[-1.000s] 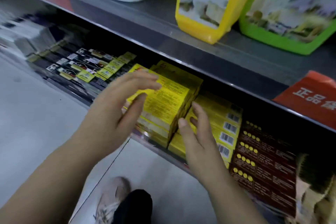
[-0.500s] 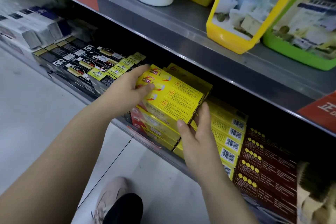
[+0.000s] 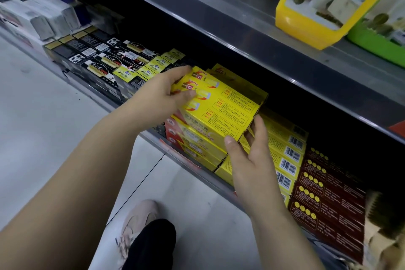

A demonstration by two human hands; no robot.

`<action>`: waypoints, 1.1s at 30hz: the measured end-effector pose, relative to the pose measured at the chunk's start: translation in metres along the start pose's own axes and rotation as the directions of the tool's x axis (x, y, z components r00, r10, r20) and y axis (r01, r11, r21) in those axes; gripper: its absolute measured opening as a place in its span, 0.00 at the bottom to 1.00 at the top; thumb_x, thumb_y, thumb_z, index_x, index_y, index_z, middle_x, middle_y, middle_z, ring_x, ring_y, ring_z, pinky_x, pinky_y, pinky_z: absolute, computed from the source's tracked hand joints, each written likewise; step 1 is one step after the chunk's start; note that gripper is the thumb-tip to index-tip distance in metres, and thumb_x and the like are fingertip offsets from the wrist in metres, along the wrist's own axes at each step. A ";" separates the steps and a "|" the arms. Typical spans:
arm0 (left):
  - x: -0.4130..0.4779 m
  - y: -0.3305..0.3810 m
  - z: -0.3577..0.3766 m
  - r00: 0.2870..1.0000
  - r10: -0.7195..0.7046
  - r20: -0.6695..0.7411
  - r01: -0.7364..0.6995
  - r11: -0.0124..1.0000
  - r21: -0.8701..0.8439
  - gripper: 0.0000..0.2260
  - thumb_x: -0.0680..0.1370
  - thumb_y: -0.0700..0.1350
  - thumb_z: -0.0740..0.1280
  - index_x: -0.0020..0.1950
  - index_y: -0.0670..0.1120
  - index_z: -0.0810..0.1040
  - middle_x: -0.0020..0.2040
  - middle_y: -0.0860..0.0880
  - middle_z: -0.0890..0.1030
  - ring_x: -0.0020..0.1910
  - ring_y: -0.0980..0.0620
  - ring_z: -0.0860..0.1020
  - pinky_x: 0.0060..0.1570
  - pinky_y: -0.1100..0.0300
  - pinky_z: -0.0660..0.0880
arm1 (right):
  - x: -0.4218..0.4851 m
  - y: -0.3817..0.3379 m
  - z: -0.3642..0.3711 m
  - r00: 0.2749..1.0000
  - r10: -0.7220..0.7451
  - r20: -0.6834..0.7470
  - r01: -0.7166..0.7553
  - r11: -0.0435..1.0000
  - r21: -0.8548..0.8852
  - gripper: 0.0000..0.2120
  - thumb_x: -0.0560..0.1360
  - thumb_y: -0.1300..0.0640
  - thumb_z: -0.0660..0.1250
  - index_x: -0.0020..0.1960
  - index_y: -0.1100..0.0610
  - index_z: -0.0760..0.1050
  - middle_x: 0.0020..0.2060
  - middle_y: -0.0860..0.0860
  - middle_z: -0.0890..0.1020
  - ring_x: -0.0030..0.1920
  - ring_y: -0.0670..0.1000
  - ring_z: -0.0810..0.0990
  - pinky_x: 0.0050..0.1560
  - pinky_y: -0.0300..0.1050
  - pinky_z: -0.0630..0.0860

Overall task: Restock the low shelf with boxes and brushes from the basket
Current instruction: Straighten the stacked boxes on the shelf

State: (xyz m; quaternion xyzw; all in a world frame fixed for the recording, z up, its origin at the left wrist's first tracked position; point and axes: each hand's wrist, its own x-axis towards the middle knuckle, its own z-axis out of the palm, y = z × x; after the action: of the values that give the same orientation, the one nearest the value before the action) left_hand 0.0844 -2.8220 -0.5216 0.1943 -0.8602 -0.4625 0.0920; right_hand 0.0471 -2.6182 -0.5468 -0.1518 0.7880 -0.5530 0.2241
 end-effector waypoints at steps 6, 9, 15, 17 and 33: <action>-0.002 -0.005 0.000 1.000 0.022 -0.003 -0.022 0.991 -0.133 0.25 0.80 0.41 0.62 0.75 0.49 0.59 0.68 0.61 0.66 0.66 0.64 0.65 0.60 0.72 0.64 | 0.000 0.000 0.000 1.000 -0.009 -0.021 0.010 0.999 0.041 0.32 0.78 0.55 0.63 0.76 0.45 0.50 0.70 0.42 0.62 0.45 0.14 0.63 0.41 0.14 0.63; -0.002 -0.010 -0.001 1.000 0.013 0.002 -0.012 0.982 -0.187 0.25 0.80 0.39 0.62 0.76 0.50 0.59 0.68 0.61 0.65 0.67 0.65 0.63 0.61 0.71 0.62 | -0.001 0.001 0.001 0.999 -0.022 -0.032 0.024 0.998 0.063 0.32 0.78 0.56 0.63 0.76 0.46 0.51 0.65 0.40 0.64 0.45 0.16 0.65 0.41 0.14 0.64; -0.003 -0.012 0.000 0.999 0.028 -0.023 -0.032 0.979 -0.204 0.24 0.80 0.40 0.61 0.75 0.52 0.60 0.69 0.59 0.66 0.67 0.63 0.64 0.58 0.75 0.63 | -0.004 0.000 0.003 0.997 -0.029 -0.074 0.033 0.998 0.058 0.31 0.78 0.55 0.63 0.75 0.46 0.52 0.68 0.42 0.64 0.49 0.19 0.67 0.42 0.15 0.65; -0.005 -0.013 -0.001 0.998 0.036 -0.043 -0.045 0.968 -0.249 0.24 0.80 0.40 0.62 0.74 0.50 0.61 0.70 0.56 0.67 0.67 0.61 0.67 0.62 0.70 0.67 | -0.010 -0.001 0.002 0.993 -0.046 -0.112 0.049 0.999 0.023 0.31 0.76 0.51 0.64 0.74 0.45 0.53 0.70 0.42 0.62 0.57 0.27 0.67 0.44 0.15 0.65; -0.018 -0.099 -0.032 0.891 -0.323 -0.320 0.166 0.886 -0.433 0.22 0.81 0.48 0.59 0.75 0.50 0.60 0.72 0.50 0.66 0.69 0.55 0.66 0.59 0.64 0.64 | -0.020 -0.049 0.124 0.869 -0.315 0.382 0.443 0.839 -0.316 0.20 0.79 0.58 0.58 0.70 0.50 0.63 0.72 0.41 0.58 0.70 0.39 0.55 0.63 0.28 0.56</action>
State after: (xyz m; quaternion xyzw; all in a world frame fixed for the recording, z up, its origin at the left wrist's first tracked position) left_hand 0.1362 -2.8879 -0.5853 0.3673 -0.6823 -0.5868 0.2351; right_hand 0.1280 -2.7249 -0.5330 -0.4348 0.7899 -0.3853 0.1962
